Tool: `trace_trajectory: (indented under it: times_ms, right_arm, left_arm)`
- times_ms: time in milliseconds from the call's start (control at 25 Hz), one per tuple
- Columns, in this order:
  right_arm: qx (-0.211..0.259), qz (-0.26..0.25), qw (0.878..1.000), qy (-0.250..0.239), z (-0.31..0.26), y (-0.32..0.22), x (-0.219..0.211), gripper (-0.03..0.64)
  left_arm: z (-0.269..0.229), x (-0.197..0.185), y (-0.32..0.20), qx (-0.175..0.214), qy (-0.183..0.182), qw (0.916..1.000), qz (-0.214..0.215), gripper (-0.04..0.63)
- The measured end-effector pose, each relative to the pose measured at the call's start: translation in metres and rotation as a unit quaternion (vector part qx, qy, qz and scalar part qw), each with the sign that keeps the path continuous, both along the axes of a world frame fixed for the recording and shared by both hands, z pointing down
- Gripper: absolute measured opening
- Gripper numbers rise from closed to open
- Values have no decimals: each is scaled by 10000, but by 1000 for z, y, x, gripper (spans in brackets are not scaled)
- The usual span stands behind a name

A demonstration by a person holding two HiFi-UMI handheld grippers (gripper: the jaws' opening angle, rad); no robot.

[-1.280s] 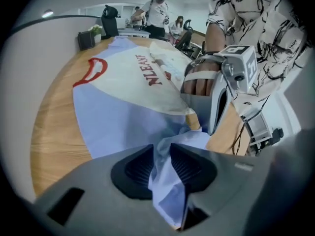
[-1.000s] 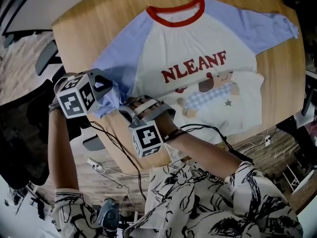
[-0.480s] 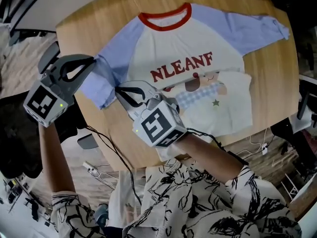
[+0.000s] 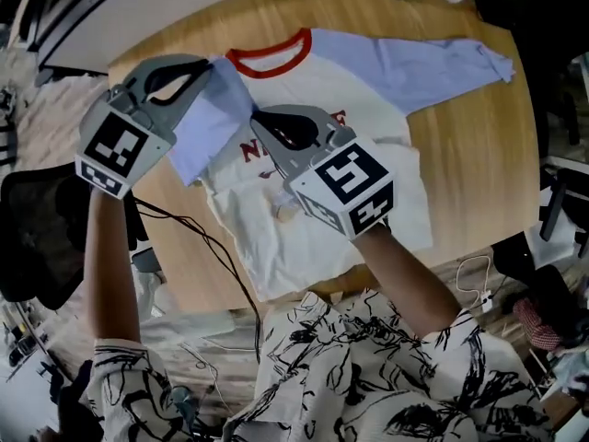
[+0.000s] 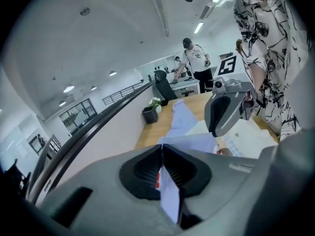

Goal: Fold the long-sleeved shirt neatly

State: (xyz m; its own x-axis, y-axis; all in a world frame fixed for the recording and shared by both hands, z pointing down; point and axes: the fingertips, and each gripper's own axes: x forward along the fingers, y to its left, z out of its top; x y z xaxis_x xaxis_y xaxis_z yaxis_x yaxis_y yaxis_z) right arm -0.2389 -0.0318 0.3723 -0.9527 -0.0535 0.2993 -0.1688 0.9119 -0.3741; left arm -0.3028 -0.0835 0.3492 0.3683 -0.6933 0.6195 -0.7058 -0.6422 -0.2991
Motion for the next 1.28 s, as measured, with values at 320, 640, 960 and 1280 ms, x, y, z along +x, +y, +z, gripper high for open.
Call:
trace_trajectory:
  times_ms: [320, 640, 960, 1280]
  right_arm:
    - [-146, 397, 9985, 355, 9, -53, 71, 15]
    - [-546, 765, 9911, 939, 66, -79, 126, 15]
    - [-997, 1014, 9722, 1860, 153, -99, 154, 15]
    - [-1100, 1273, 9557, 2416, 205, -116, 165, 15]
  left_arm:
    - [10, 80, -63, -285, 61, 9983, 503, 20]
    - [76, 148, -96, -567, 375, 9917, 1095, 20]
    - [165, 170, -120, -1306, 277, 9855, 1045, 20]
    - [223, 191, -143, -1133, -239, 9892, 895, 20]
